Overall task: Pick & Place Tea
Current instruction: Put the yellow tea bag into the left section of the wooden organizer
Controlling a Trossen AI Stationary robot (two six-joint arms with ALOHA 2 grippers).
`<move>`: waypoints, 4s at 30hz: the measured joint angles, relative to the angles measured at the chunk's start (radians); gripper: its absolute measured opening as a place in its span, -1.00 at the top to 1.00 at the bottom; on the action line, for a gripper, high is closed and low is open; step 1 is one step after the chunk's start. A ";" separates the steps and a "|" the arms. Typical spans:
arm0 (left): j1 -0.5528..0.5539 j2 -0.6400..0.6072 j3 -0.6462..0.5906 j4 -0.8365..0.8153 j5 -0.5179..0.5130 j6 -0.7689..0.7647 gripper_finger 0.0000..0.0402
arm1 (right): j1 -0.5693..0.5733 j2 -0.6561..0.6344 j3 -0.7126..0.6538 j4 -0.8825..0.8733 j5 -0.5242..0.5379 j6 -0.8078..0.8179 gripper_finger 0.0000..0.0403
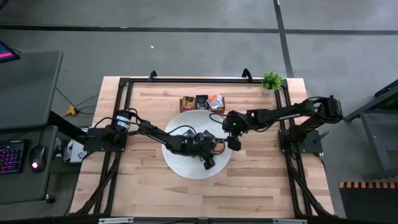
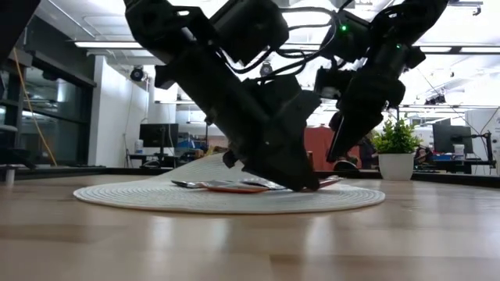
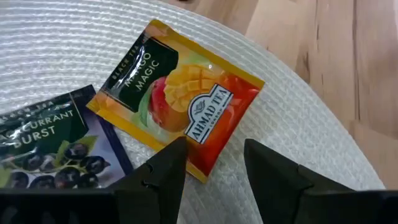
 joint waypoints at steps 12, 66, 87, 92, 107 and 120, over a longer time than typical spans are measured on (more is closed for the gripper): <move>0.004 0.003 0.000 -0.002 0.015 -0.009 0.19 | -0.007 0.000 0.000 -0.010 -0.088 0.158 -0.18; 0.004 0.006 -0.004 0.000 -0.007 0.001 0.19 | 0.062 0.153 -0.002 0.212 0.024 0.938 -0.17; 0.004 0.005 -0.004 -0.002 0.009 0.029 0.19 | 0.059 0.153 -0.002 0.198 0.016 0.867 0.96; 0.004 0.005 -0.004 -0.001 0.010 0.029 0.19 | 0.059 0.147 -0.002 0.191 0.008 0.831 0.99; 0.004 -0.048 -0.008 -0.026 0.033 0.041 0.19 | 0.052 -0.034 -0.002 0.052 0.097 0.729 1.00; 0.004 -0.076 -0.006 -0.052 0.070 -0.009 0.19 | -0.005 -0.210 -0.002 -0.099 0.153 0.574 1.00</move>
